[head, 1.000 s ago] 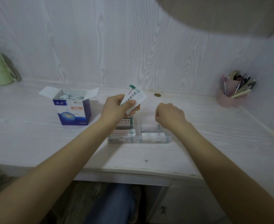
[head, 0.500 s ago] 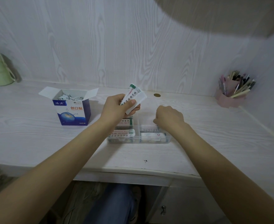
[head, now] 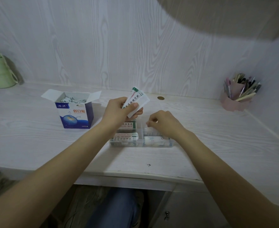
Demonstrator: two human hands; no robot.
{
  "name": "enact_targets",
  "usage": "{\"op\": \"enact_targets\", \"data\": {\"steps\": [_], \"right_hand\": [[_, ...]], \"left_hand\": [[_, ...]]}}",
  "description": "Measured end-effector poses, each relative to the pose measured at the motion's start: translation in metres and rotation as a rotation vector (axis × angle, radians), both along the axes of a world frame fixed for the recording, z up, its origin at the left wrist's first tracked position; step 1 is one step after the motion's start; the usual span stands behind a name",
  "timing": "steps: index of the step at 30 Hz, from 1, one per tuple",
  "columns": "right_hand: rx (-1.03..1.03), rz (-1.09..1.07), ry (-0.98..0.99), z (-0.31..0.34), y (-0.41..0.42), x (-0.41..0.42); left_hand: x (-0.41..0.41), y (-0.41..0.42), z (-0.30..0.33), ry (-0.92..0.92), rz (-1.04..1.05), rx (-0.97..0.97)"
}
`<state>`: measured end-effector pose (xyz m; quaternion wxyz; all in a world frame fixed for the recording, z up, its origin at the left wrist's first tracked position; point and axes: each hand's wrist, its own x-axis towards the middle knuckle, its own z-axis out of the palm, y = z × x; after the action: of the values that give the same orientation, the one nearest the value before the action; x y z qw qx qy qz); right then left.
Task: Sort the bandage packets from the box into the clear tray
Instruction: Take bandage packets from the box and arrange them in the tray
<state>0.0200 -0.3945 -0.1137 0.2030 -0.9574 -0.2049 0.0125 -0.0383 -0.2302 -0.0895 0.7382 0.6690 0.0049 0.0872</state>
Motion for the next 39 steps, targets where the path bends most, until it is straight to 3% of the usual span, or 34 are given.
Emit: {"op": "enact_targets", "data": {"steps": [2, 5, 10, 18, 20, 24, 30, 39], "right_hand": [[0.282, -0.03, -0.016, 0.007, -0.004, -0.006], [0.809, -0.009, 0.209, 0.023, -0.007, -0.018], [0.936, -0.088, 0.255, 0.027, -0.006, -0.02], [1.248, -0.16, 0.344, 0.02, -0.022, -0.014], [1.128, -0.18, 0.297, 0.017, -0.025, -0.012], [0.64, -0.171, 0.118, 0.012, -0.03, -0.009], [0.253, -0.079, 0.008, 0.009, -0.017, -0.007], [-0.071, -0.032, -0.017, 0.011, -0.002, -0.009]], "left_hand": [[0.0, 0.001, -0.001, 0.021, -0.01, 0.003], [-0.001, 0.001, -0.002, 0.049, -0.048, 0.014], [-0.006, -0.006, 0.002, 0.134, -0.205, 0.025], [-0.002, 0.007, 0.001, 0.1, -0.032, -0.046], [-0.002, 0.007, 0.001, 0.101, -0.026, -0.045], [0.0, 0.007, 0.002, 0.111, -0.011, -0.027], [0.002, 0.005, 0.001, 0.097, -0.018, -0.011], [0.004, 0.004, 0.0, 0.093, -0.033, 0.008]]}}
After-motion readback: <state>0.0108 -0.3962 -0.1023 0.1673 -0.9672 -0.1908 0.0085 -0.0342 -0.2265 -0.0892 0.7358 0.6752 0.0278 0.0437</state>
